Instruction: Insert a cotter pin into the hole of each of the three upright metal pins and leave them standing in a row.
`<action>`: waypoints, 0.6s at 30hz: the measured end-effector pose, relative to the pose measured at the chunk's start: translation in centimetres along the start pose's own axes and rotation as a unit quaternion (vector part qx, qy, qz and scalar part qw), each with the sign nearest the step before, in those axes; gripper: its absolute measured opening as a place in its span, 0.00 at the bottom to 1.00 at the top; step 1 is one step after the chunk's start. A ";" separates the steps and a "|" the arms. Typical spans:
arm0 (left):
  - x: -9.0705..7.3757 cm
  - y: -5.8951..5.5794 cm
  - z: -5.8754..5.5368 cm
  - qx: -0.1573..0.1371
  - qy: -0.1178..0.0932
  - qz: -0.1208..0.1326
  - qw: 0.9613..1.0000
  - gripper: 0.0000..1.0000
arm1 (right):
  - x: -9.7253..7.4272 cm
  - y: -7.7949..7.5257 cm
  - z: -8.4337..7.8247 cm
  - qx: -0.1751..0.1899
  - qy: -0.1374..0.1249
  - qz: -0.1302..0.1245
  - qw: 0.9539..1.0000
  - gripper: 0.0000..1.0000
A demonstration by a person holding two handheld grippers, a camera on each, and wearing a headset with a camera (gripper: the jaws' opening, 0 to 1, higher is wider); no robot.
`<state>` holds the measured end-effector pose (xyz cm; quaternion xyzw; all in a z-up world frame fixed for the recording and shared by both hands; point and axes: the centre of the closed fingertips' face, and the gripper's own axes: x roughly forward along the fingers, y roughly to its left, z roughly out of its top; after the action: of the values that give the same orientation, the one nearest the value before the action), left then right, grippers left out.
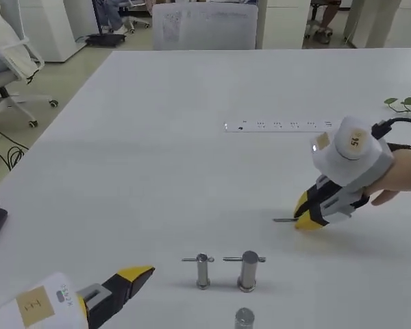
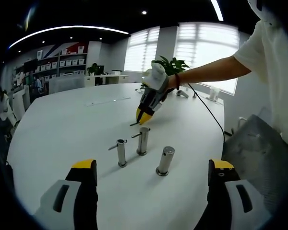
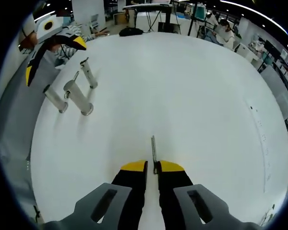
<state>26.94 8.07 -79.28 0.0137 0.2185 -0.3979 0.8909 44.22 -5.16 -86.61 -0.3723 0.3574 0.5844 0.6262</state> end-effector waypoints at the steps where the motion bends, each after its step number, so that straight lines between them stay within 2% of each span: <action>1: 0.0 0.0 0.0 0.000 0.001 0.000 1.000 0.96 | 0.0 -0.1 0.0 -0.005 0.007 -0.001 1.000 0.10; 9: -0.1 0.1 0.0 0.002 0.002 0.001 1.000 0.95 | 0.0 -0.2 -0.3 -0.015 0.024 0.008 1.000 0.08; 13: -0.1 0.1 -0.1 0.004 0.004 -0.001 1.000 0.95 | 0.0 -0.5 -0.4 -0.009 0.029 0.007 1.000 0.05; 18: -0.2 0.3 -0.1 0.004 0.005 0.001 1.000 0.95 | 0.0 -0.4 -0.4 -0.020 0.037 0.006 0.999 0.05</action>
<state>26.99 8.38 -79.31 0.0191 0.2213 -0.3980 0.8901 44.61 -5.56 -86.76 -0.4039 0.3704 0.5812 0.6015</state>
